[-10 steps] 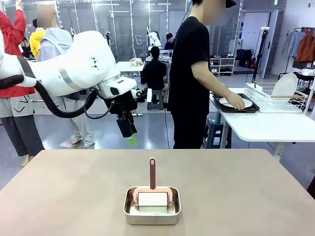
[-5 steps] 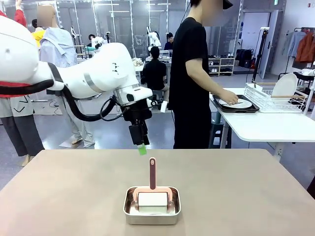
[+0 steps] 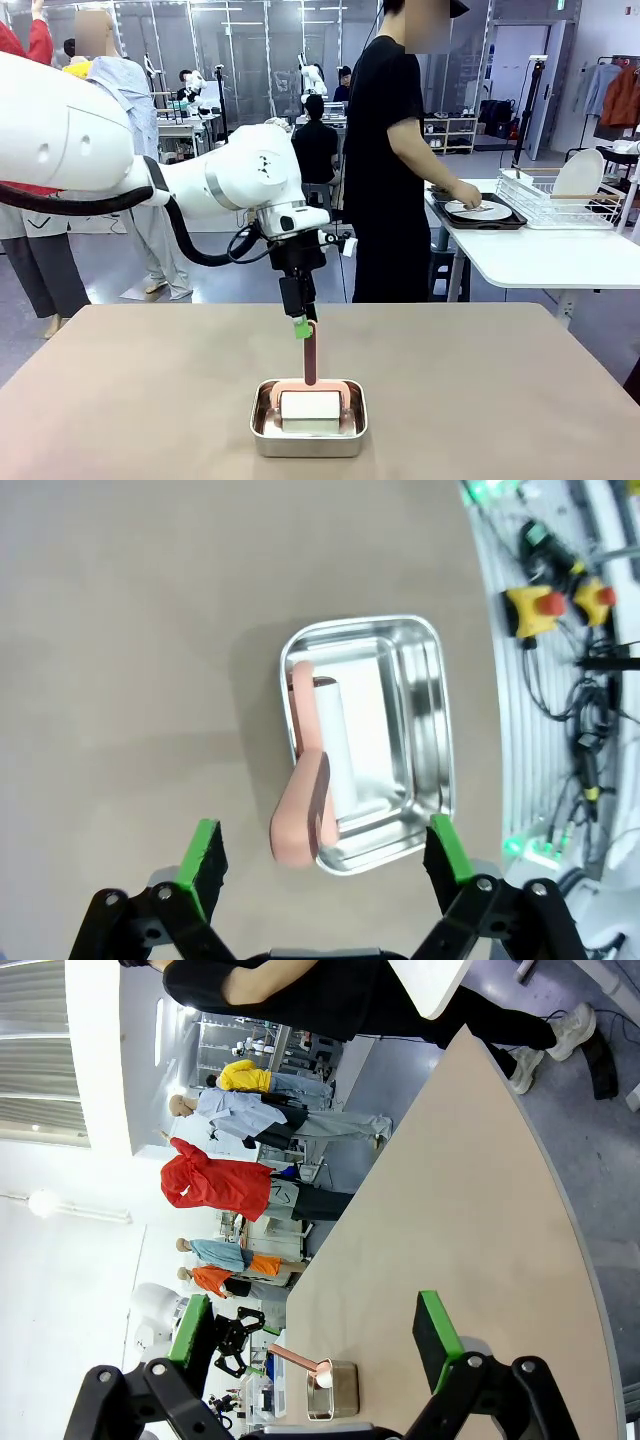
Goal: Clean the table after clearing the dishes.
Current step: When the right (or left) Handle tray is removed, use the right hand (or left hand) to clean the right (or left) side of the table with the Lint Roller.
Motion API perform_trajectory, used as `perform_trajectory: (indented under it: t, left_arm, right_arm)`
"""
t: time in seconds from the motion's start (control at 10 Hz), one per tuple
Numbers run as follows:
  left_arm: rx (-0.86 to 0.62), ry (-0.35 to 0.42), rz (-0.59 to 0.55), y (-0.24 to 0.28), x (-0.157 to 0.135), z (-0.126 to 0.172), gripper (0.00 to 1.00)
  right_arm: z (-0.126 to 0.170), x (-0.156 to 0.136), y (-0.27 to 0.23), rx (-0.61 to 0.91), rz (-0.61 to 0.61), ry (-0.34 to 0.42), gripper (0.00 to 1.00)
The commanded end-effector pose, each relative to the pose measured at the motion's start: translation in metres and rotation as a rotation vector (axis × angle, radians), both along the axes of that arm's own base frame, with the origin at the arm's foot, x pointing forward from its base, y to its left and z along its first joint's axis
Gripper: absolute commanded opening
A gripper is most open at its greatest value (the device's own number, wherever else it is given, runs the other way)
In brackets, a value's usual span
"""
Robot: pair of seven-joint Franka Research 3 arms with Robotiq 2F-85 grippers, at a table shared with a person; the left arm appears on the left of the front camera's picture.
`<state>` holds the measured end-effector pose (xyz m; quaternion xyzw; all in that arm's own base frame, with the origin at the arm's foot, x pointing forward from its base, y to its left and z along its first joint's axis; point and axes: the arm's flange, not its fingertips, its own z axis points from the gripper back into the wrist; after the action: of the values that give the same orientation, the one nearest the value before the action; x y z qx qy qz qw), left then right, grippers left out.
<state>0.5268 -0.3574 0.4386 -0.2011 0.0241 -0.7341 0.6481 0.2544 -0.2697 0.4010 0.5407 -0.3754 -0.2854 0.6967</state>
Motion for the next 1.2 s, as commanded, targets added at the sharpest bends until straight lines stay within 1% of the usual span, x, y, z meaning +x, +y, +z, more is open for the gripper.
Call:
perform_trajectory:
  t: [0.0,0.2,0.3,0.4,0.5,0.6,0.9,1.0,1.1]
  left_arm:
    - [0.047,0.029,-0.004,-0.009,0.005,-0.002,1.0]
    - [0.045,0.034,0.005,-0.019,0.009,-0.008,1.0]
    - [0.07,0.051,-0.011,-0.025,0.008,-0.011,1.0]
    - [0.093,0.089,-0.01,-0.025,0.009,-0.016,1.0]
    - [0.128,0.099,-0.008,-0.026,0.009,-0.019,1.0]
    - [0.159,0.092,0.003,-0.027,0.009,-0.02,1.0]
    - [0.166,0.101,0.008,-0.029,0.009,-0.023,1.0]
    - [0.159,0.099,0.009,-0.031,0.009,-0.023,0.98]
    - [0.171,0.099,0.007,-0.032,0.009,-0.023,0.94]
  right_arm:
    - [0.0,-0.003,0.003,-0.012,0.005,-0.019,1.0]
    - [0.0,-0.003,0.003,-0.012,0.005,-0.019,1.0]
    - [0.0,-0.003,0.003,-0.012,0.005,-0.019,1.0]
    - [0.0,-0.003,0.003,-0.012,0.005,-0.019,1.0]
    - [0.0,-0.003,0.003,-0.012,0.005,-0.019,1.0]
    - [0.0,-0.003,0.003,-0.012,0.005,-0.019,1.0]
    - [0.0,-0.003,0.003,-0.012,0.005,-0.019,1.0]
    - [0.0,-0.003,0.003,-0.012,0.005,-0.019,1.0]
    - [0.0,-0.003,0.003,-0.012,0.005,-0.019,1.0]
